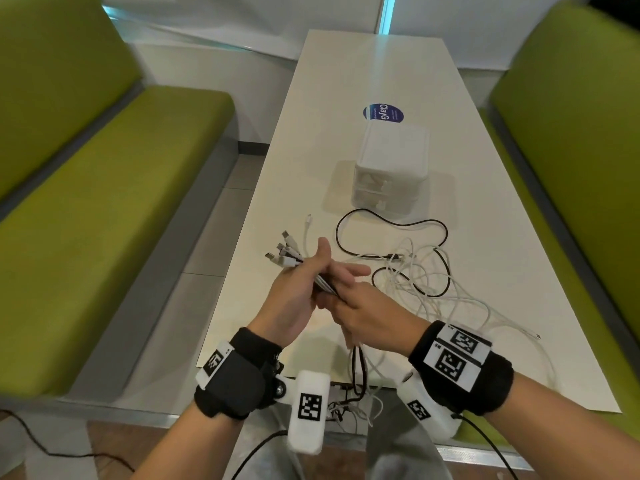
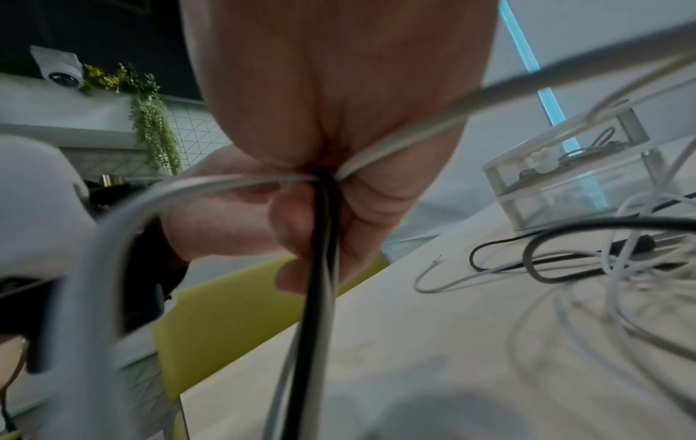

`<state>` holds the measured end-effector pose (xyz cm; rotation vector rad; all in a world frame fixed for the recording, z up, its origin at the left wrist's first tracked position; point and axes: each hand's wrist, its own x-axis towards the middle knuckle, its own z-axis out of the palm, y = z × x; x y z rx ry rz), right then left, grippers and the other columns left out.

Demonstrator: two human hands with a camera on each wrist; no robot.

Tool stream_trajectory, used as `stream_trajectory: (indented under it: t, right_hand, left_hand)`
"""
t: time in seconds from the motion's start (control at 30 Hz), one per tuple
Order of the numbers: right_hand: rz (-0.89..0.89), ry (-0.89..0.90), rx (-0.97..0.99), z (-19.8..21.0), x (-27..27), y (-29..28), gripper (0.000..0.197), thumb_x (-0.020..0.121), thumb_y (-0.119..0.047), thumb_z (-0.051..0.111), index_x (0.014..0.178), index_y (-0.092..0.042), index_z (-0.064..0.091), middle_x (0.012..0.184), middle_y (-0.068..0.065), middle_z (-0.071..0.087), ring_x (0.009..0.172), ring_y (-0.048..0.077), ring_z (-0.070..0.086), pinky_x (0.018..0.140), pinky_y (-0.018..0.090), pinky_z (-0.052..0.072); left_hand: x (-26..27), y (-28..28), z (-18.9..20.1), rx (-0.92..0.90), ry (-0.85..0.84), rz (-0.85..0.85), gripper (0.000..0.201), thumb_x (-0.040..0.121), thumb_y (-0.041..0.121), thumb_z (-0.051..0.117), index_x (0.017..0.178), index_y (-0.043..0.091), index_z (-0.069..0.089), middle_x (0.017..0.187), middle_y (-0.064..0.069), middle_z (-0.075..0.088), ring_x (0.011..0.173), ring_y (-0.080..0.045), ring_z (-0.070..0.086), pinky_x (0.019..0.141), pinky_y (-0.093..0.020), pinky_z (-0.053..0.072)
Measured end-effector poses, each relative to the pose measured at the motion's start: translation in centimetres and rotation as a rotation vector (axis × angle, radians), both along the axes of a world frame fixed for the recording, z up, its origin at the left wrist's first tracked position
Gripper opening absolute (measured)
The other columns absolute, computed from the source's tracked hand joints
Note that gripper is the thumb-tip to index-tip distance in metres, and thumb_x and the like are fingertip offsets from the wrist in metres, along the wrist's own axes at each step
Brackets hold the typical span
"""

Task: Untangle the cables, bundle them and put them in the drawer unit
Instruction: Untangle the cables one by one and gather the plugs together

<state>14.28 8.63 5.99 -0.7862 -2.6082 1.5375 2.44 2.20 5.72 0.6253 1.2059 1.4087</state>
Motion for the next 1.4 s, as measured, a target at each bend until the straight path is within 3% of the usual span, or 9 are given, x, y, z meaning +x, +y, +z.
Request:
stream_trajectory:
  t: [0.13, 0.27, 0.37, 0.47, 0.63, 0.9, 1.17, 1.3, 1.4]
  right_hand:
    - [0.031, 0.041, 0.036, -0.2, 0.2, 0.4, 0.014, 0.103, -0.027, 0.039, 0.105, -0.020, 0.051, 0.067, 0.007, 0.068, 0.059, 0.014, 0.064, 0.061, 0.028, 0.051]
    - [0.027, 0.033, 0.048, 0.0, 1.1, 0.5, 0.016, 0.100, -0.033, 0.048, 0.087, -0.027, 0.054, 0.077, -0.004, 0.070, 0.069, 0.016, 0.069, 0.056, 0.041, 0.058]
    - [0.076, 0.054, 0.142, 0.2, 1.8, 0.3, 0.023, 0.100, -0.038, 0.048, 0.089, -0.020, 0.057, 0.084, -0.006, 0.072, 0.064, 0.008, 0.069, 0.072, 0.033, 0.054]
    - [0.087, 0.034, 0.229, 0.2, 2.8, 0.4, 0.030, 0.100, -0.042, 0.044, 0.091, -0.019, 0.061, 0.083, -0.010, 0.070, 0.055, 0.007, 0.067, 0.063, 0.025, 0.051]
    - [0.151, -0.016, 0.363, -0.2, 5.1, 1.6, 0.031, 0.098, -0.046, 0.047, 0.081, -0.023, 0.058, 0.069, -0.006, 0.065, 0.064, 0.008, 0.061, 0.064, 0.030, 0.050]
    - [0.194, -0.064, 0.653, -0.6, 6.1, 2.5, 0.038, 0.094, -0.058, 0.041, 0.106, -0.025, 0.057, 0.095, -0.011, 0.058, 0.069, 0.003, 0.049, 0.067, 0.029, 0.045]
    - [0.061, -0.006, 1.024, -0.1, 6.2, 5.3, 0.049, 0.095, -0.053, 0.030, 0.071, -0.020, 0.057, 0.061, -0.007, 0.057, 0.059, 0.016, 0.053, 0.069, 0.027, 0.032]
    - [-0.041, 0.087, 1.006, 1.5, 6.0, 5.2, 0.045, 0.094, -0.054, 0.037, 0.066, -0.021, 0.049, 0.054, -0.010, 0.042, 0.051, 0.018, 0.039, 0.049, 0.023, 0.016]
    - [-0.059, 0.192, 0.999, 2.8, 6.0, 4.9, 0.034, 0.093, -0.046, 0.043, 0.066, -0.026, 0.041, 0.056, -0.019, 0.027, 0.052, 0.015, 0.032, 0.042, 0.024, 0.019]
  left_hand:
    - [0.2, 0.1, 0.2, 0.103, -0.093, 0.153, 0.058, 0.095, 0.048, 0.038, 0.054, 0.009, 0.049, 0.067, -0.011, 0.061, 0.104, -0.027, 0.069, 0.094, -0.041, 0.047]
    - [-0.6, -0.4, 0.6, 0.182, -0.156, 0.245, 0.057, 0.097, 0.049, 0.034, 0.051, 0.015, 0.034, 0.048, -0.001, 0.029, 0.050, -0.020, 0.045, 0.073, -0.036, 0.051]
    - [-0.8, -1.0, 0.8, 0.222, -0.146, 0.240, 0.059, 0.099, 0.050, 0.032, 0.051, 0.015, 0.029, 0.046, 0.002, 0.021, 0.044, -0.014, 0.020, 0.049, -0.027, 0.035]
    - [-1.0, -1.3, 1.3, 0.244, -0.078, 0.250, 0.059, 0.098, 0.050, 0.033, 0.051, 0.015, 0.028, 0.046, 0.003, 0.019, 0.042, -0.011, 0.014, 0.042, -0.025, 0.019]
    - [-0.9, -1.6, 2.1, 0.253, 0.033, 0.252, 0.058, 0.095, 0.051, 0.035, 0.051, 0.015, 0.028, 0.047, 0.002, 0.020, 0.043, -0.011, 0.011, 0.043, -0.026, 0.011]
    - [-0.3, -2.0, 2.5, 0.233, 0.196, 0.237, 0.059, 0.097, 0.052, 0.041, 0.051, 0.017, 0.028, 0.046, 0.004, 0.023, 0.042, -0.010, 0.014, 0.043, -0.026, 0.012]
    - [-0.6, -1.8, 1.8, 0.052, 0.670, 0.198, 0.056, 0.095, 0.049, 0.044, 0.055, 0.012, 0.050, 0.044, 0.008, 0.040, 0.041, -0.006, 0.033, 0.046, -0.019, 0.029]
    - [0.5, -0.4, 1.1, 0.141, 0.911, 0.066, 0.029, 0.097, 0.009, 0.054, 0.088, 0.032, 0.069, 0.093, 0.019, 0.070, 0.089, 0.003, 0.063, 0.082, -0.020, 0.050]
    - [1.7, 0.4, 0.9, 0.148, 1.073, -0.078, 0.023, 0.095, 0.012, 0.056, 0.097, 0.031, 0.069, 0.098, 0.012, 0.070, 0.093, -0.006, 0.064, 0.078, -0.023, 0.048]
